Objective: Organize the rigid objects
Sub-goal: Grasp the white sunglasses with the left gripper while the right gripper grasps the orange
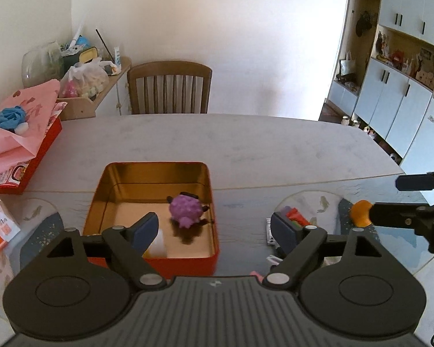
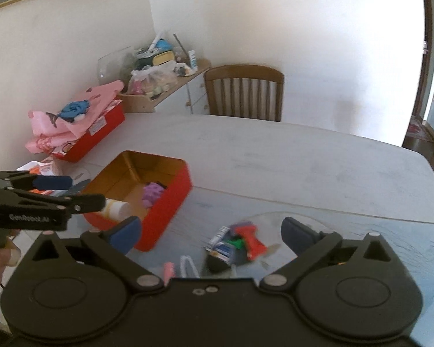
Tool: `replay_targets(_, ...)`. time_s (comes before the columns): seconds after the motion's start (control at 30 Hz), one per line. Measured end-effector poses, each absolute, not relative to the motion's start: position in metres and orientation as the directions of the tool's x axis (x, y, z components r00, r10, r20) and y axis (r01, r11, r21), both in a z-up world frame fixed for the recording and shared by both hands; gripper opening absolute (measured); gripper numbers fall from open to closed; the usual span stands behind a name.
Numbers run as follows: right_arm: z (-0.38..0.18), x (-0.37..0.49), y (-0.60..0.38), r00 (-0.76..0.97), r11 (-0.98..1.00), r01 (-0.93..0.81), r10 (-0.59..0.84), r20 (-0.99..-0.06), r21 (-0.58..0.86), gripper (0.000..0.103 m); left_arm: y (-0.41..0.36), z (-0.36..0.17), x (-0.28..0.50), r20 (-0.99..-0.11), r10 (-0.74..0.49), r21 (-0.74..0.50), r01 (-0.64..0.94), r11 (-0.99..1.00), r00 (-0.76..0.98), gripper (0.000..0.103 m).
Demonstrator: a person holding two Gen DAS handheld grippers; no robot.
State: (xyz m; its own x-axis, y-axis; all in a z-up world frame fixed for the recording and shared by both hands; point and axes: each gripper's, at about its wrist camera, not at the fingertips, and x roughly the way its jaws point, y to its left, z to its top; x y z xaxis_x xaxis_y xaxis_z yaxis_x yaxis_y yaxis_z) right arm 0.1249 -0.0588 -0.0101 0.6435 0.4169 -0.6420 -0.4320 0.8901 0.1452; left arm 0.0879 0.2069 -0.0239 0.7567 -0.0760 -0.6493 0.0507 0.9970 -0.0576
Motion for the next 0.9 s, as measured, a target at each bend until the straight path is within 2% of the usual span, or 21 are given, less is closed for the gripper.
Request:
replay_targets(0.5,-0.046,0.14,-0.154,0.65,0.931,-0.346,0.329,-0.685,0.119,0.103,0.135,-0.054,0.085,-0.708,-0.081,-0.068,0.046,0.997,0.701,0.086)
replay_targets(0.9,-0.077,0.166,-0.18,0.596,0.918,-0.375,0.346,-0.724,0.13,0.103,0.08,-0.088,0.098,-0.787,-0.075,-0.065,0.039,0.997,0.612,0.086)
